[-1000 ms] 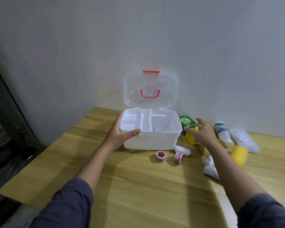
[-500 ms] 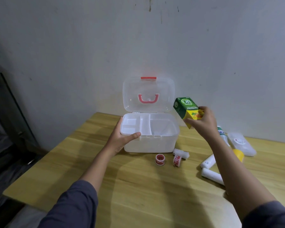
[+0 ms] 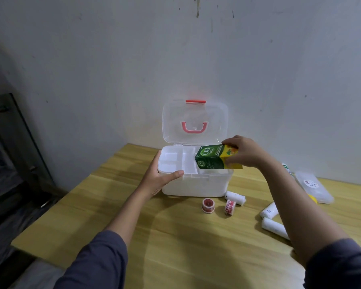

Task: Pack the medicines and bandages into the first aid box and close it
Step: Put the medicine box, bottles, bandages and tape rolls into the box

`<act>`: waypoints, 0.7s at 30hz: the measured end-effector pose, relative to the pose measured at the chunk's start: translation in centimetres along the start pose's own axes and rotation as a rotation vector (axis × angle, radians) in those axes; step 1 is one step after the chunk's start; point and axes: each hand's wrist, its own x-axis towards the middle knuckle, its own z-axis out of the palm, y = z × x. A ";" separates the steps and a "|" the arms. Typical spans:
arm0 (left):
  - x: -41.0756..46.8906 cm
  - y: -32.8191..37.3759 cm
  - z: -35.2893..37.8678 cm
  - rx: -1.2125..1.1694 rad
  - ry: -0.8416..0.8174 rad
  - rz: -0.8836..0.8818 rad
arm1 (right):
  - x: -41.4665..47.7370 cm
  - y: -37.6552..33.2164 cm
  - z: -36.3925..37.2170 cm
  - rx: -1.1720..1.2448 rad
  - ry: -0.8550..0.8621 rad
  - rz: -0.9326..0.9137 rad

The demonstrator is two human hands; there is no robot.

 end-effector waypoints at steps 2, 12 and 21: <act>0.1 -0.1 0.1 -0.011 -0.001 0.016 | 0.9 -0.3 -0.4 -0.081 -0.036 0.026; 0.2 -0.2 -0.1 0.002 0.003 -0.004 | 2.4 -1.7 2.3 -0.147 -0.158 -0.030; 0.7 -0.8 -0.2 0.026 0.003 0.034 | 3.7 -1.3 5.0 -0.313 -0.187 -0.125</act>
